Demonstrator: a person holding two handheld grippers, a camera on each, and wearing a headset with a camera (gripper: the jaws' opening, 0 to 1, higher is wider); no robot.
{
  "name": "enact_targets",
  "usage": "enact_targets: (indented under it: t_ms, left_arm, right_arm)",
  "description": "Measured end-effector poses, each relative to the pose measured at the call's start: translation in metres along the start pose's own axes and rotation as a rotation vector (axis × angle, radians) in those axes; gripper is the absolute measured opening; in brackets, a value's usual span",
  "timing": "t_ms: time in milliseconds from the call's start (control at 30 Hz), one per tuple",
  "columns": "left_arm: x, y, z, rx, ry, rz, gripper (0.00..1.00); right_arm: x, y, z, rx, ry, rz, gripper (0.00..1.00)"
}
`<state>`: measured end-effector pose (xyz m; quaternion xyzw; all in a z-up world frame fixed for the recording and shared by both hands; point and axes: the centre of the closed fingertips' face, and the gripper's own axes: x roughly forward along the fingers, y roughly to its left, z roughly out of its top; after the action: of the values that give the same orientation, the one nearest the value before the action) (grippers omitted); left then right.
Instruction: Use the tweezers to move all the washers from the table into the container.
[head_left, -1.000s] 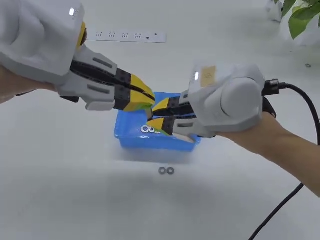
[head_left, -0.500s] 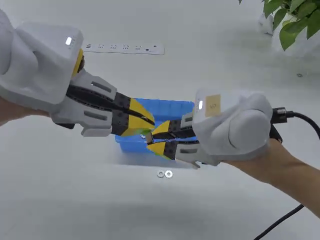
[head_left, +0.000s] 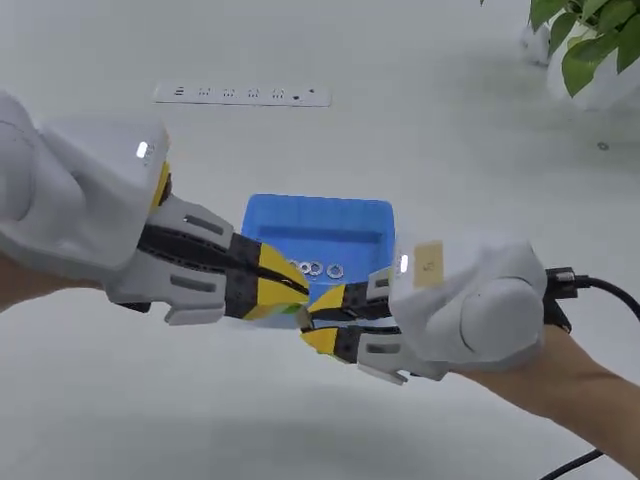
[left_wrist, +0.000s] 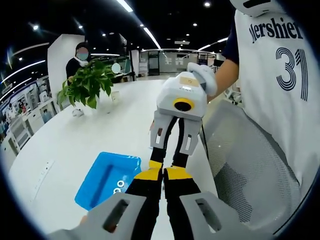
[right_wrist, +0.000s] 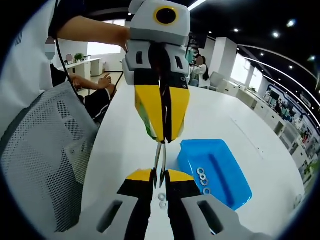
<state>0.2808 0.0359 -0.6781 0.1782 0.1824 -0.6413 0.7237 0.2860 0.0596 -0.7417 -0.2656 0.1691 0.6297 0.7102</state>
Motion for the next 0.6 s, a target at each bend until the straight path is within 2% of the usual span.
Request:
enact_targets:
  t_ms: [300, 600]
  left_arm:
    - [0.011, 0.002, -0.012, -0.007, 0.018, -0.019, 0.05]
    - [0.017, 0.008, -0.019, -0.018, 0.03, -0.025, 0.05]
  right_arm:
    - [0.002, 0.002, -0.015, 0.031, 0.016, 0.002, 0.1]
    - [0.009, -0.001, -0.022, 0.05, 0.025, 0.005, 0.1]
